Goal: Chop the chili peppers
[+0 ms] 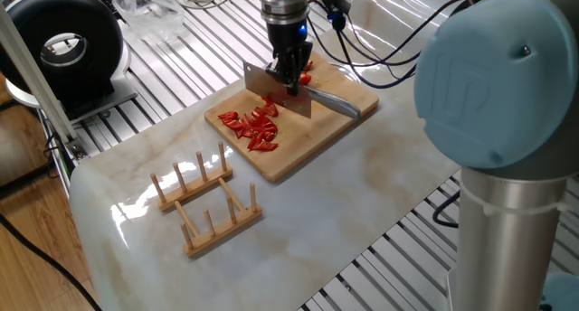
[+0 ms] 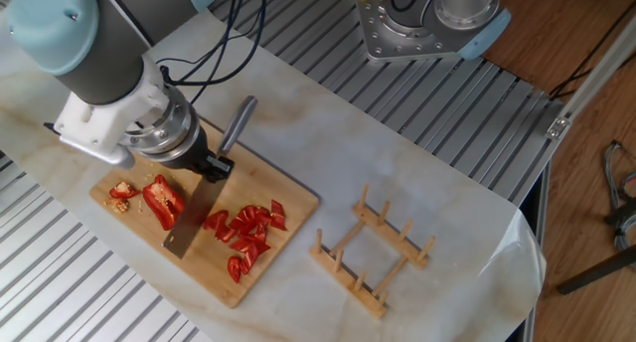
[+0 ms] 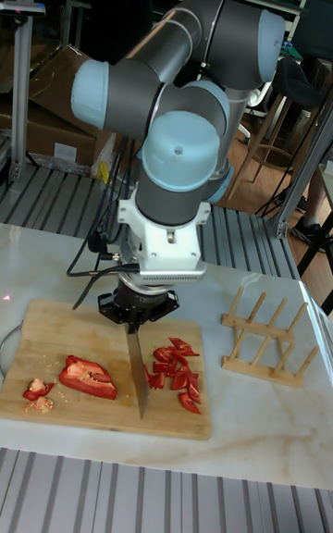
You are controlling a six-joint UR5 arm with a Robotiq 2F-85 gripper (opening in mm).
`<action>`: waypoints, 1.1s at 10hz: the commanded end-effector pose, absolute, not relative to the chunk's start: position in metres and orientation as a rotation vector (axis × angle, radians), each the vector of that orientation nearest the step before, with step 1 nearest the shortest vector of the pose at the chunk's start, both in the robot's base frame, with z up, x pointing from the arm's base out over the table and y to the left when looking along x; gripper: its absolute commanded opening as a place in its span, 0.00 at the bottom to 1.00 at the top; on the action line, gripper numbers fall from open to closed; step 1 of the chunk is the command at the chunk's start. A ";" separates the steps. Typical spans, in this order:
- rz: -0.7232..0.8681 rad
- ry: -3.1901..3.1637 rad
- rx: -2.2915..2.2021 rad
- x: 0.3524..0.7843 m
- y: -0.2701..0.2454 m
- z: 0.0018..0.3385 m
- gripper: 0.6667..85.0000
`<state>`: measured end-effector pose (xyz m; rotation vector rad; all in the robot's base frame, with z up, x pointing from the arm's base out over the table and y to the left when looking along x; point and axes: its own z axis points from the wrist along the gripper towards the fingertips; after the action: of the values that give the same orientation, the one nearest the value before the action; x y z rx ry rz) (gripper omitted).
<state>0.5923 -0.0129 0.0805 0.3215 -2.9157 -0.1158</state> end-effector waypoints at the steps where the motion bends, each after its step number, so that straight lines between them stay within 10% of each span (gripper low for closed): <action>1: -0.202 -2.918 0.324 0.593 0.002 0.084 0.01; 11: 0.002 -3.047 0.347 0.614 -0.029 0.096 0.01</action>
<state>0.6026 -0.0237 0.0898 0.4000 -2.9663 -0.0336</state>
